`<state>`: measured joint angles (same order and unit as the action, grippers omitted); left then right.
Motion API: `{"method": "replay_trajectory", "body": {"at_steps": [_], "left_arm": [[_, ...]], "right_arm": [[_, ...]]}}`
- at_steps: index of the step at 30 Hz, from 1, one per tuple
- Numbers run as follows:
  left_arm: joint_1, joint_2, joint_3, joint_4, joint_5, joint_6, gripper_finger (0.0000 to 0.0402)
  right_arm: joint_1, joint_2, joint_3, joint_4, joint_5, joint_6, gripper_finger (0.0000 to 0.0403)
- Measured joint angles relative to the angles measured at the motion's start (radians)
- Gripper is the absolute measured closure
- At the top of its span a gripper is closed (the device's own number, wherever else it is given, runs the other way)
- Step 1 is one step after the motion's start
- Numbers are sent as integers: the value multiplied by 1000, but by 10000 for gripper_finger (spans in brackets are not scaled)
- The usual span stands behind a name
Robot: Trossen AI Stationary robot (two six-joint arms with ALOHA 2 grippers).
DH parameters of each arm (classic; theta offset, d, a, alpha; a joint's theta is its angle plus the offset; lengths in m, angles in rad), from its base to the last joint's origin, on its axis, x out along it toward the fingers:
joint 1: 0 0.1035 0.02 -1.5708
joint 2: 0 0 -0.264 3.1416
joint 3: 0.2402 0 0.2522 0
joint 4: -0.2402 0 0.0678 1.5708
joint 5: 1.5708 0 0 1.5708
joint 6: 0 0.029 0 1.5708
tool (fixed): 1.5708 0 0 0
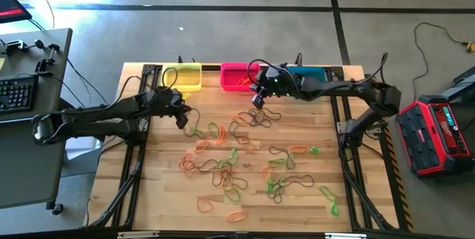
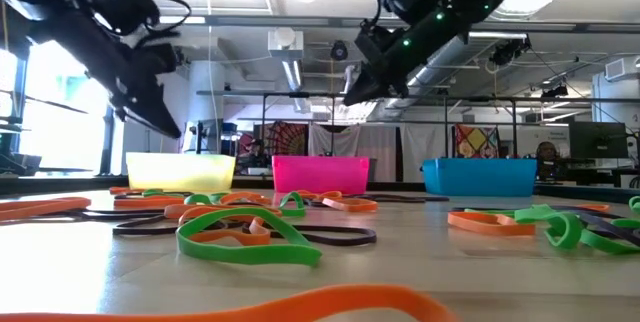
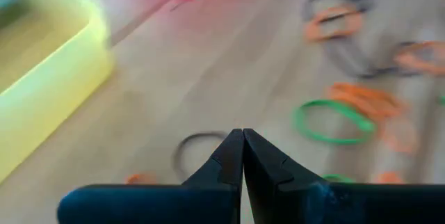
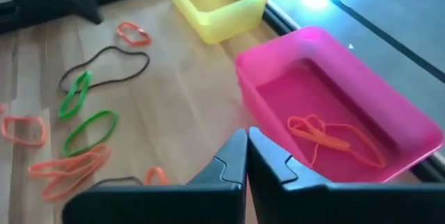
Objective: Sort rubber bands into baskets
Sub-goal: Put the orange rubber band into the pink bin
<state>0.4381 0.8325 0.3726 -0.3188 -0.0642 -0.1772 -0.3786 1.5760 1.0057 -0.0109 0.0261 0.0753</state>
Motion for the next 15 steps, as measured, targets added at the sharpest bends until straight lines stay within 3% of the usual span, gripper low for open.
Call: {"method": "replay_trajectory", "body": {"at_steps": [5,15], "left_arm": [[0,111,32,-12,-150,-14,370],[36,251,62,-136,-234,-222,306]], "right_arm": [[27,-9,-51,35,0,4,403],[60,-9,-100,98,5,22,403]]}}
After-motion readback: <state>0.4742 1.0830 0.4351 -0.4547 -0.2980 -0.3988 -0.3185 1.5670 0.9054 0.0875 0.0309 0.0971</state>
